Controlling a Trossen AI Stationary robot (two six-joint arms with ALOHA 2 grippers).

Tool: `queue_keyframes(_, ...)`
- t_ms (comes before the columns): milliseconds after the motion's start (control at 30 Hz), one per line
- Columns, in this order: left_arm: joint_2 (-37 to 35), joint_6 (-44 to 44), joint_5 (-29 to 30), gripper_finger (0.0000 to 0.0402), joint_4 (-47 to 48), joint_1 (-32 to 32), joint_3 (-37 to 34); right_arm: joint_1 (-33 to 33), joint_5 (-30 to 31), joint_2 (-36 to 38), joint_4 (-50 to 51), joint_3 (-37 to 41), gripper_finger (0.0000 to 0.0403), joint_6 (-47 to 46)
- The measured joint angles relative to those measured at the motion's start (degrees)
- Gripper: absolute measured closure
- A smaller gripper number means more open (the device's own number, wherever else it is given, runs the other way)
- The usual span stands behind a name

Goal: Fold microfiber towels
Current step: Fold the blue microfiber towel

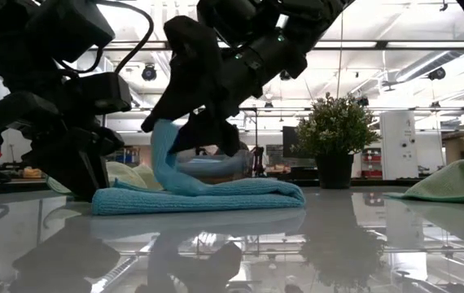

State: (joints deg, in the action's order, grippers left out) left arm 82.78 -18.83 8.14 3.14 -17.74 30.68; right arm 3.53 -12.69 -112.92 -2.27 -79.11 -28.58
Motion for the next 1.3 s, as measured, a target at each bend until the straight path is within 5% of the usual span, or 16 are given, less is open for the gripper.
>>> queue_keyframes(300, 0.0, 0.0, 0.1, 0.0320, -0.2, 0.0, 0.0, 0.2, -1.8, -0.2, 2.1, 0.0, 0.0179, 3.3)
queue_keyframes(533, 0.0, -0.2, 0.2, 0.0320, -0.3, 0.0, -0.2, 2.4, -3.1, 3.3, 7.5, 0.0, 0.0180, 18.5)
queue_keyframes(767, 0.0, -0.3, 0.3, 0.0320, -0.8, 0.0, -0.2, 6.1, 6.8, 1.4, 3.1, 0.0, 0.0194, 26.1)
queue_keyframes(1000, 0.0, -0.3, 0.4, 0.0320, -1.1, 0.0, -0.5, 6.7, 7.0, -2.3, 2.0, 0.0, 0.0211, 27.8)
queue_keyframes(1300, -0.1, -1.3, 0.5, 0.0320, -2.1, 0.0, -1.9, 7.7, 6.9, 2.6, 18.9, 0.0, 0.0233, 28.8)
